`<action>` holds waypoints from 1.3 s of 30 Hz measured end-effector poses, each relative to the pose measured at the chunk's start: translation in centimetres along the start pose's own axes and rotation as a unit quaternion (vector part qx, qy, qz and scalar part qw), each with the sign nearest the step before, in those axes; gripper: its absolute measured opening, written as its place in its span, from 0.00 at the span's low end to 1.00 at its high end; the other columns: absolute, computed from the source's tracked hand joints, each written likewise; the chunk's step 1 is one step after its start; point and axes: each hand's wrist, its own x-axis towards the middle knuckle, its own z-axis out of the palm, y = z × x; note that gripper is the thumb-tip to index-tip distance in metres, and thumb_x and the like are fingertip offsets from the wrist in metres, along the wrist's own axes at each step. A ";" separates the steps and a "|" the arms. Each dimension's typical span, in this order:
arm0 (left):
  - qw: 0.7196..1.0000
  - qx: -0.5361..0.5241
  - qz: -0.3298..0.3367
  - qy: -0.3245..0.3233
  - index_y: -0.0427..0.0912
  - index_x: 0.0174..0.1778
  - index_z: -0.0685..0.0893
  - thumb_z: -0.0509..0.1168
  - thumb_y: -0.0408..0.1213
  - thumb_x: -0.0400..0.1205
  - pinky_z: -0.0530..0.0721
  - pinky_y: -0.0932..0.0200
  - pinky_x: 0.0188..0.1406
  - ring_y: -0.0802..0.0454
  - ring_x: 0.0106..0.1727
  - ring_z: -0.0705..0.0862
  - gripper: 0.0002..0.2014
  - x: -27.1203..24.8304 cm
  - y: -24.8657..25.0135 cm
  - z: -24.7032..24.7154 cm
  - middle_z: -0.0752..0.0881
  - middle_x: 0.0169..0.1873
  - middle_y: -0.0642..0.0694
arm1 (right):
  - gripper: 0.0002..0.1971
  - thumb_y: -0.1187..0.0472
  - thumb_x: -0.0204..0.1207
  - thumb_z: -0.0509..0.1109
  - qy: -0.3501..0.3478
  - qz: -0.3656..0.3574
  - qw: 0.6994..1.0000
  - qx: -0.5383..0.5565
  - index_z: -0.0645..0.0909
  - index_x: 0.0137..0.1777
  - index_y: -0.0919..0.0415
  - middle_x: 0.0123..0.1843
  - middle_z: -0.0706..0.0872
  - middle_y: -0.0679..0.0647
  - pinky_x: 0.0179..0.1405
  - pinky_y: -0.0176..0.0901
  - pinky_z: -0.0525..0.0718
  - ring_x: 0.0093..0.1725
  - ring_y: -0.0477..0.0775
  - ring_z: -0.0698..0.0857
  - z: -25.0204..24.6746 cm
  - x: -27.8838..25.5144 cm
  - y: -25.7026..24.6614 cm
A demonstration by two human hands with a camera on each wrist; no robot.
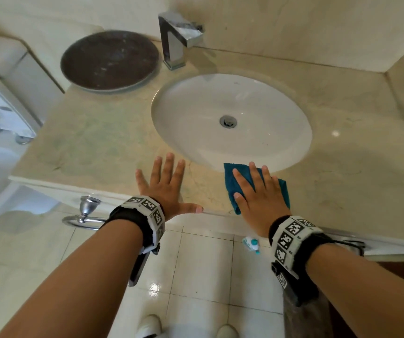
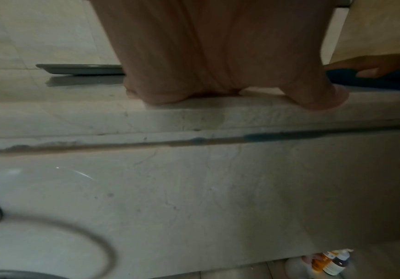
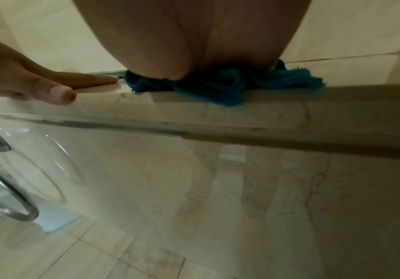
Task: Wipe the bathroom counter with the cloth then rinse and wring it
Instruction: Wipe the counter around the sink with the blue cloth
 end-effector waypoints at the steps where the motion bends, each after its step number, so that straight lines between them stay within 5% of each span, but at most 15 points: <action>1: 1.000 -0.002 0.002 -0.003 0.53 0.77 0.24 0.51 0.80 0.64 0.35 0.26 0.74 0.44 0.78 0.23 0.60 0.0 -0.1 -0.1 0.20 0.75 0.48 | 0.40 0.40 0.64 0.20 -0.003 0.012 1.000 0.007 0.32 0.81 0.44 0.84 0.33 0.55 0.80 0.59 0.40 0.82 0.63 0.37 0.1 0.1 -0.3; 7: 0.999 -0.014 0.025 -0.023 0.53 0.77 0.24 0.53 0.79 0.65 0.33 0.24 0.71 0.42 0.77 0.22 0.59 0.3 -0.4 -0.4 0.19 0.75 0.48 | 0.40 0.39 0.62 0.19 -0.022 0.087 0.995 0.037 0.27 0.79 0.43 0.82 0.28 0.55 0.79 0.63 0.37 0.81 0.65 0.32 0.1 0.3 -2.4; 13: 0.997 -0.012 0.072 0.009 0.57 0.80 0.32 0.56 0.75 0.69 0.35 0.23 0.72 0.44 0.80 0.27 0.53 0.3 -2.9 -1.2 0.25 0.79 0.47 | 0.33 0.41 0.74 0.30 -0.008 0.132 0.988 0.074 0.27 0.79 0.42 0.82 0.28 0.53 0.79 0.62 0.34 0.81 0.64 0.31 0.0 0.9 -7.4; 17: 0.997 0.029 0.067 0.013 0.58 0.78 0.26 0.57 0.78 0.64 0.33 0.24 0.71 0.44 0.79 0.25 0.59 0.4 -8.6 -1.4 0.22 0.77 0.48 | 0.29 0.43 0.83 0.37 -0.007 0.149 0.985 0.092 0.28 0.80 0.43 0.82 0.27 0.54 0.80 0.63 0.34 0.81 0.64 0.30 -0.4 1.8 -11.0; 28: 0.993 0.042 0.113 0.005 0.53 0.78 0.25 0.52 0.77 0.68 0.33 0.23 0.72 0.44 0.78 0.23 0.56 1.4 -12.1 -1.1 0.22 0.77 0.51 | 0.30 0.44 0.84 0.41 0.004 0.085 0.991 0.099 0.30 0.80 0.44 0.82 0.26 0.55 0.79 0.63 0.31 0.80 0.64 0.28 -1.7 5.9 -21.2; 34: 0.992 0.044 0.118 0.019 0.53 0.77 0.25 0.54 0.77 0.68 0.32 0.23 0.71 0.45 0.78 0.23 0.57 1.4 -12.3 -0.9 0.22 0.77 0.51 | 0.30 0.43 0.84 0.42 0.004 0.052 0.996 0.072 0.32 0.81 0.42 0.82 0.28 0.50 0.79 0.54 0.31 0.82 0.56 0.30 -1.5 6.0 -19.3; 39: 0.992 0.042 0.120 0.012 0.55 0.77 0.25 0.56 0.76 0.68 0.32 0.23 0.71 0.45 0.78 0.23 0.57 1.3 -12.3 -1.0 0.22 0.77 0.51 | 0.30 0.42 0.82 0.37 -0.008 0.123 0.990 0.067 0.31 0.81 0.43 0.84 0.32 0.52 0.82 0.58 0.39 0.83 0.59 0.35 -1.3 4.8 -14.0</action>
